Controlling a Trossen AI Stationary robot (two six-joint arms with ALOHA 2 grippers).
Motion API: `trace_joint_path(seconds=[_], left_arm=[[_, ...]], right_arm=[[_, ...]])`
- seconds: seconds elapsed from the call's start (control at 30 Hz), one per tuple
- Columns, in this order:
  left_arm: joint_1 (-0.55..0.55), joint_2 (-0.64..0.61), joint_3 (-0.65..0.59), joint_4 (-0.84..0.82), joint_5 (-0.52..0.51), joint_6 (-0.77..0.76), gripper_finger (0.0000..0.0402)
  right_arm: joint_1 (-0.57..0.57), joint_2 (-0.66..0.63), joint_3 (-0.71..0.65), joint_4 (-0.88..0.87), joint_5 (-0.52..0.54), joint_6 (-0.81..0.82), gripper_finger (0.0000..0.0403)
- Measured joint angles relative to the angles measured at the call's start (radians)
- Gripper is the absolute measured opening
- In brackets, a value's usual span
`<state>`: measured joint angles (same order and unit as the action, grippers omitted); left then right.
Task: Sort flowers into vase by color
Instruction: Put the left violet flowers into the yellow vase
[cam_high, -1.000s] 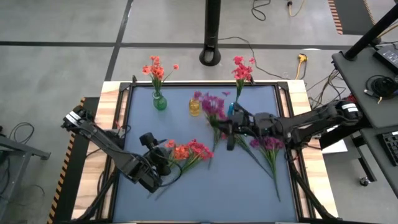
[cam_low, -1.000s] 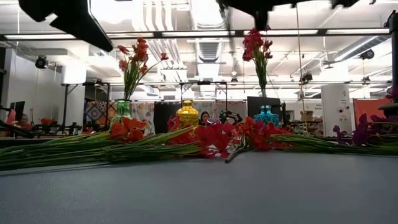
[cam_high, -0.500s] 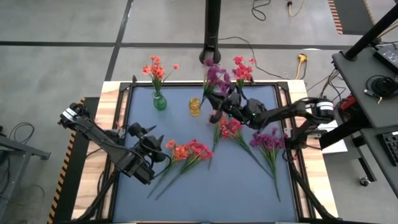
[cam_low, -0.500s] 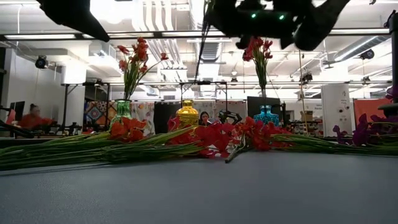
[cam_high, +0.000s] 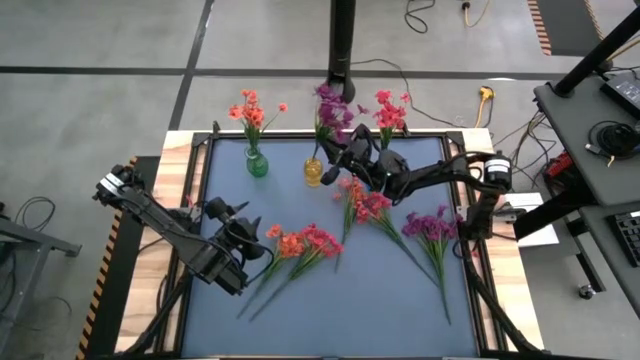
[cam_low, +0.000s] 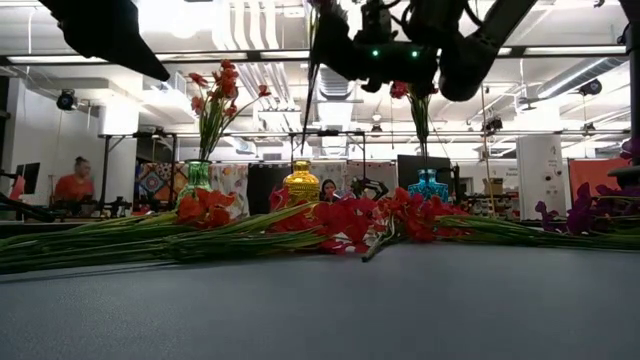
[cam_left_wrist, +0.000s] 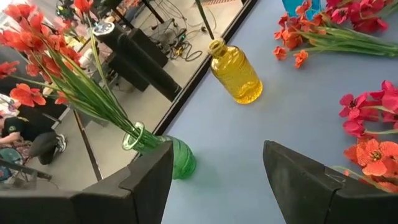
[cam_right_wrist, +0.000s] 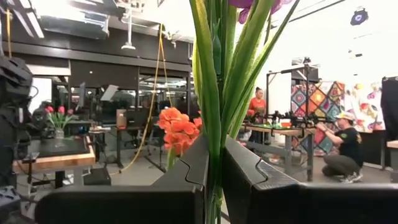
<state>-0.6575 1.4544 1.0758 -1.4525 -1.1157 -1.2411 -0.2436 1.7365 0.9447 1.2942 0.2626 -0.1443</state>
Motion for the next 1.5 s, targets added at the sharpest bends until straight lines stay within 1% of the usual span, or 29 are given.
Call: trace_joint_path(seconds=[0.6,0.77,0.9,1.13,1.5], left_arm=[[0.003,-0.002,0.003,0.0,0.001,-0.003,0.0231],[0.004,-0.002,0.003,0.0,0.001,-0.003,0.0231],[0.005,-0.002,0.003,0.001,0.0,-0.003,0.0231],[0.005,-0.002,0.003,0.001,0.001,-0.011,0.0231],[0.005,-0.002,0.003,0.002,0.012,-0.026,0.0231]], right_arm=[[-0.028,0.069,-0.001,0.002,0.0,0.031,0.0023],[-0.032,0.074,-0.002,-0.028,0.0,0.055,0.0032],[-0.032,0.074,-0.002,-0.043,0.0,0.056,0.0054],[-0.033,0.074,-0.002,-0.105,0.025,0.069,0.0112],[-0.032,0.07,-0.002,-0.276,0.027,0.099,0.0205]])
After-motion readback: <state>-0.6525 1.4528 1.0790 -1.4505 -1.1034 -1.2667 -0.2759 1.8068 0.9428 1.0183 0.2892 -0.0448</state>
